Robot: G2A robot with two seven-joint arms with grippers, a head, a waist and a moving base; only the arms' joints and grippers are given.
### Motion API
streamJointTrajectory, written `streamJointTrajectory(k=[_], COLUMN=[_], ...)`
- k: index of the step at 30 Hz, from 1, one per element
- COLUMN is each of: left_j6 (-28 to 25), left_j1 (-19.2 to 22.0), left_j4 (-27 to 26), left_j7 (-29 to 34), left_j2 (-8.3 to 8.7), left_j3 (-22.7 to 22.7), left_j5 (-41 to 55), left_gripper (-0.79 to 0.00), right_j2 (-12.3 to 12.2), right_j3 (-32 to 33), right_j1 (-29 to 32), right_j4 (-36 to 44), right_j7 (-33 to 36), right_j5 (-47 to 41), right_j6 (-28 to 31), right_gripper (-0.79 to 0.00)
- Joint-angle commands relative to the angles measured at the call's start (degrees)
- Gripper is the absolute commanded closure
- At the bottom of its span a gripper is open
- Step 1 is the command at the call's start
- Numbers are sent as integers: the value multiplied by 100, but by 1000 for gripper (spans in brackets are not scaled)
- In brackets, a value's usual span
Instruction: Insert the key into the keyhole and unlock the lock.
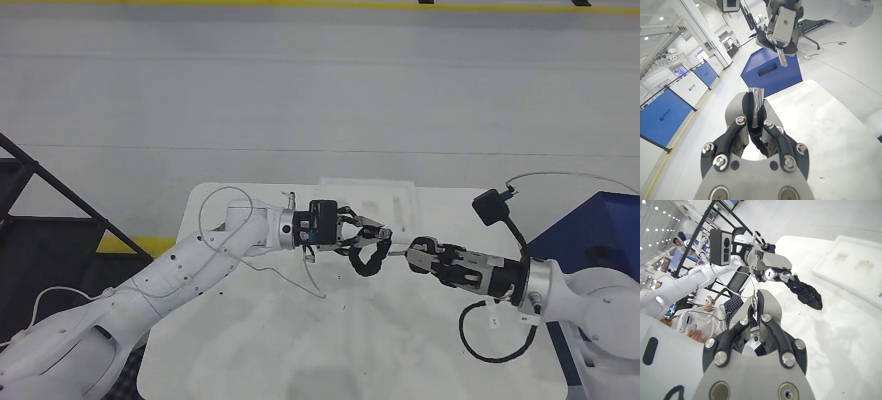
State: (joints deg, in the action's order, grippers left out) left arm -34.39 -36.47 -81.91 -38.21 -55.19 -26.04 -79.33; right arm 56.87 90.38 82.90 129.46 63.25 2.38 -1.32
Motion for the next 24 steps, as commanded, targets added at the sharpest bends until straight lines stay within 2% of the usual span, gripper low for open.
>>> streamJointTrajectory(k=[1,3,16,24], left_j6=[172,303,410,446], left_j1=[-51,-93,-59,-66], left_j4=[41,140,726,1000], left_j7=[-164,-345,-503,-512], left_j2=[-55,-120,-637,-832], left_j3=[-7,11,198,159], left_j5=[-89,-173,-322,-474], left_gripper=[0,0,0,0], right_j2=[-16,-34,-70,-67], right_j3=[52,56,-478,-693], right_j1=[33,103,-140,-262], right_j4=[282,519,519,519], right_j7=[-53,-113,-396,-531], right_j5=[250,646,1828,2009], right_j6=[-307,-596,-1195,-1437], right_gripper=[0,0,0,0])
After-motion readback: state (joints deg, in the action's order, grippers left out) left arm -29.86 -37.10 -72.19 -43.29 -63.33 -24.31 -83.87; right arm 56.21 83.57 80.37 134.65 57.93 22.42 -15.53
